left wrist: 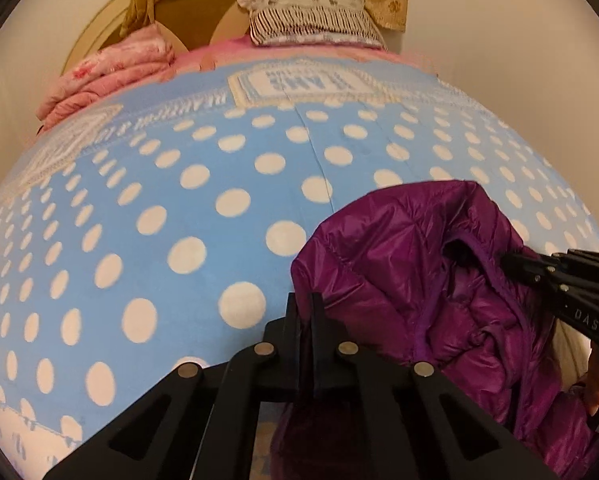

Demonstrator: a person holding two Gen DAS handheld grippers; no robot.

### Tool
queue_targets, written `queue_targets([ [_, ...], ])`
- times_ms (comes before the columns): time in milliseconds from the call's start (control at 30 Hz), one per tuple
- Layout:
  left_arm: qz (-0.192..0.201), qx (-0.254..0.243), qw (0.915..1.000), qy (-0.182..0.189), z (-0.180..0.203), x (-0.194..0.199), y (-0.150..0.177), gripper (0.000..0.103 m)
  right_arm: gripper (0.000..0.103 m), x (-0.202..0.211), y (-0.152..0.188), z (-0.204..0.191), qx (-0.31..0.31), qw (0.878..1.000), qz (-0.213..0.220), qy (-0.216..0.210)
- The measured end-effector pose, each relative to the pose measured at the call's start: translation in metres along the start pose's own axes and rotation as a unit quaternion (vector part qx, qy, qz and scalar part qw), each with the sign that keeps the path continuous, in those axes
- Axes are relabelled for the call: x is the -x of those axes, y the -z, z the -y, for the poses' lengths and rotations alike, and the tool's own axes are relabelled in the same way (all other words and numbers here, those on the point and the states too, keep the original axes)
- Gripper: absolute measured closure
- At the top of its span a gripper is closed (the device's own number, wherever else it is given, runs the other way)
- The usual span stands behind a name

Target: Fold large clothes

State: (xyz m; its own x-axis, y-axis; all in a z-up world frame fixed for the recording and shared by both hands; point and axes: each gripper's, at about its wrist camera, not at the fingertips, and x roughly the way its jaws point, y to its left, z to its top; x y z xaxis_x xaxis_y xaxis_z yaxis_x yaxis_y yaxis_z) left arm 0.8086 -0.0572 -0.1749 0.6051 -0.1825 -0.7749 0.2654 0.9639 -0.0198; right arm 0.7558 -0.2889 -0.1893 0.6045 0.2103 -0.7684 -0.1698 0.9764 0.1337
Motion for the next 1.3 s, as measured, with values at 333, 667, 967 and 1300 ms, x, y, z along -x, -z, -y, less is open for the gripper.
queue_targets([
  [333, 0.029, -0.013, 0.9995, -0.006, 0.0, 0.038, -0.005, 0.101, 0.094, 0.044, -0.005, -0.021, 0.037, 0.999, 0.04, 0.005],
  [667, 0.067, -0.008, 0.9974, 0.022, 0.002, 0.09, 0.013, 0.101, 0.095, 0.096, 0.018, -0.04, 0.076, 0.993, 0.087, 0.011],
  [967, 0.115, -0.054, 0.9914, 0.032, 0.02, 0.16, 0.057, 0.101, 0.095, 0.149, 0.059, -0.052, 0.087, 0.989, 0.122, -0.001],
  [1300, 0.131, -0.076, 0.9876, 0.041, 0.027, 0.199, 0.127, 0.101, 0.095, 0.186, 0.129, -0.076, 0.15, 0.979, 0.139, 0.017],
])
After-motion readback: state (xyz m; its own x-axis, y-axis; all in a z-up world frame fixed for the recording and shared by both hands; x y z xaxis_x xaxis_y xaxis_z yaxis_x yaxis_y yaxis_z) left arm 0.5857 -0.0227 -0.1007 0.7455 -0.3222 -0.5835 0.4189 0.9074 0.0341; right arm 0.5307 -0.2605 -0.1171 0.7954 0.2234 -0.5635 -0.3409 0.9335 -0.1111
